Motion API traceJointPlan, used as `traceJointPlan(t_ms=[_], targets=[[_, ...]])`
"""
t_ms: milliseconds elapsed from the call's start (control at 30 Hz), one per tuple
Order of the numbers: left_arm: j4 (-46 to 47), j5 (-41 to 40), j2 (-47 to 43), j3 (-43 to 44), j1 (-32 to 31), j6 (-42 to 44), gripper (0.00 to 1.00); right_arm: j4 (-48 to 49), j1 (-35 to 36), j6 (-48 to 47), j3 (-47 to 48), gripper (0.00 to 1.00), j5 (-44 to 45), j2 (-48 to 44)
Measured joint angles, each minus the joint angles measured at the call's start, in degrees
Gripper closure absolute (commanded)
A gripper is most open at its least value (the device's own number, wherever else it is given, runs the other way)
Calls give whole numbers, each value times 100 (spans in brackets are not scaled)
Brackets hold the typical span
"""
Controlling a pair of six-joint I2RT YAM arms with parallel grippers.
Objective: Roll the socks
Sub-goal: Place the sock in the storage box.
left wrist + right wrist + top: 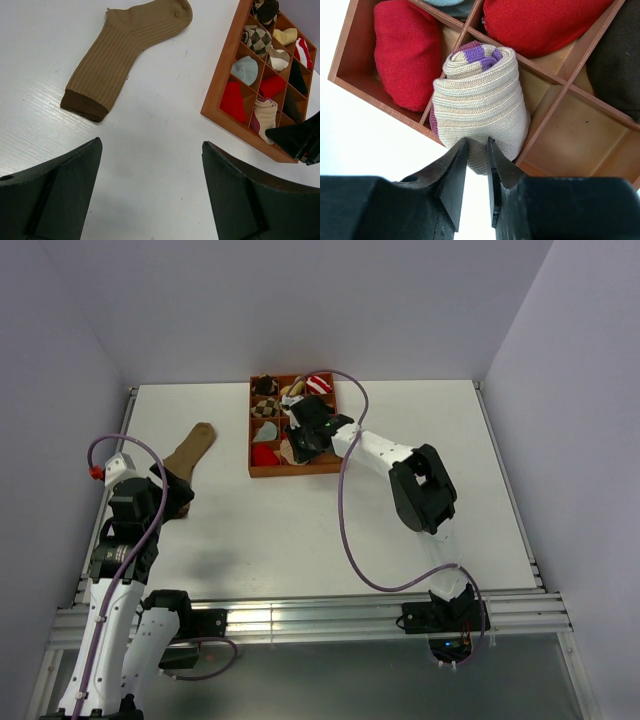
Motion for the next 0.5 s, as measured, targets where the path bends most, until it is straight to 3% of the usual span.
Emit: traceJointPlan(t_ms=[500], targets=[[24, 0, 0, 0, 0, 0, 14, 337, -214, 262, -240, 73, 76, 55]])
